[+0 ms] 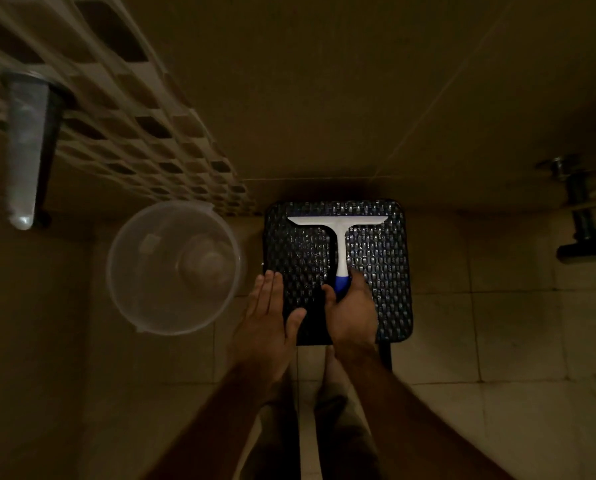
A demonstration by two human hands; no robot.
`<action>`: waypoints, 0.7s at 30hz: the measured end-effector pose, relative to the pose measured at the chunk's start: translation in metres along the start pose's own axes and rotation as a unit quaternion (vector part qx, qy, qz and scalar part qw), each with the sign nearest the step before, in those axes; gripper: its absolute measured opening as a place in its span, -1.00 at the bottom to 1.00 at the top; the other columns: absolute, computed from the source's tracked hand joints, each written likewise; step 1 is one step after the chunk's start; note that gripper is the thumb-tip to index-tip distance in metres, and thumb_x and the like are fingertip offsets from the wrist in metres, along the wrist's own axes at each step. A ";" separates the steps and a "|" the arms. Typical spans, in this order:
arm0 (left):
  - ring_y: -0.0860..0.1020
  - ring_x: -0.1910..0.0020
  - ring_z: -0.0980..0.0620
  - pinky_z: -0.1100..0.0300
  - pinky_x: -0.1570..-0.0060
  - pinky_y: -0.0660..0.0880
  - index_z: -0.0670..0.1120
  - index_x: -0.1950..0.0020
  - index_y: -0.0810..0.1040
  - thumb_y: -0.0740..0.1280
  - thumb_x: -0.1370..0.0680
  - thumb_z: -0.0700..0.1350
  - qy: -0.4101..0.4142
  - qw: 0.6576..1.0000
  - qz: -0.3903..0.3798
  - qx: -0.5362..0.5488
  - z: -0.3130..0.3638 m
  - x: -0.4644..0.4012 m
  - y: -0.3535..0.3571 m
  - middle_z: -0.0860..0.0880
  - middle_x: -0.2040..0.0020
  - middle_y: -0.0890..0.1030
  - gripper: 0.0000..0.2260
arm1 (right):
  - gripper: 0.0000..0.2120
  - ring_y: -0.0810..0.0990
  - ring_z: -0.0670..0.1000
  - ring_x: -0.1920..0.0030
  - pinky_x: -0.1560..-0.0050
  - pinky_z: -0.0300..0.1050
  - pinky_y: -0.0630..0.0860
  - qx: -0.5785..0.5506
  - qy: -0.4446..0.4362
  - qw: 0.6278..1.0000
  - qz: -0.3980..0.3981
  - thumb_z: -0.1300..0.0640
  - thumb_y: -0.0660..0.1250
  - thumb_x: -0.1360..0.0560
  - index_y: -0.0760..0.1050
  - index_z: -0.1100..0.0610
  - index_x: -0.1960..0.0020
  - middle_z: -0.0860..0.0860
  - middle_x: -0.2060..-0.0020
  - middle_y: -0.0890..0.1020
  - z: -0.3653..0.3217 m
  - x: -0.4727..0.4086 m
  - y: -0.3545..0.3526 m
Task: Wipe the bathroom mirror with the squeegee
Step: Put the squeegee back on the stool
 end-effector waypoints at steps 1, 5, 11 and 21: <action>-0.13 -0.52 0.10 0.22 -0.43 -0.10 -0.07 -0.56 -0.04 -0.33 -0.49 0.35 -0.002 1.000 0.000 0.006 0.000 0.000 -0.001 -0.01 -0.56 -0.02 -0.24 | -0.58 0.57 0.14 -0.11 -0.11 0.00 0.50 0.010 -0.007 1.000 -0.004 -0.04 0.32 -0.49 0.40 0.10 -0.29 0.11 -0.12 0.59 -0.001 -0.001 0.000; -0.11 -0.52 0.10 0.22 -0.43 -0.11 -0.08 -0.56 -0.03 -0.34 -0.49 0.36 -0.005 1.000 0.007 0.011 0.002 -0.001 -0.003 -0.02 -0.56 0.00 -0.23 | -0.62 0.59 0.15 -0.09 -0.10 -0.04 0.48 0.019 -0.009 1.000 -0.009 0.00 0.33 -0.49 0.44 0.08 -0.28 0.11 -0.08 0.63 0.000 -0.002 -0.001; -0.06 -0.53 0.06 0.20 -0.44 -0.07 -0.10 -0.55 0.02 -0.29 -0.50 0.36 -0.005 1.000 0.017 0.024 0.004 0.003 0.000 -0.04 -0.56 0.04 -0.22 | -0.39 0.52 0.16 -0.21 -0.19 0.05 0.48 -0.012 -0.003 1.000 -0.009 -0.17 0.36 -0.43 0.33 0.08 -0.37 0.12 -0.21 0.54 0.006 0.000 -0.001; -0.04 -0.53 -0.01 0.04 -0.48 0.01 -0.13 -0.54 0.07 -0.17 -0.55 0.29 0.020 0.999 0.035 -0.005 0.007 -0.002 -0.019 -0.10 -0.55 0.07 -0.30 | -0.18 -0.12 0.20 -0.56 -0.51 0.20 -0.11 0.176 -0.150 0.973 -0.006 -0.39 -0.07 -0.50 -0.08 0.10 -0.57 0.10 -0.58 0.00 -0.010 0.014 -0.013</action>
Point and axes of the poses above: each hand's wrist, its own x-axis away from the middle knuckle, its own y-axis out of the palm, z = x × y, the point moved 5 cm from there along -x, towards the middle knuckle
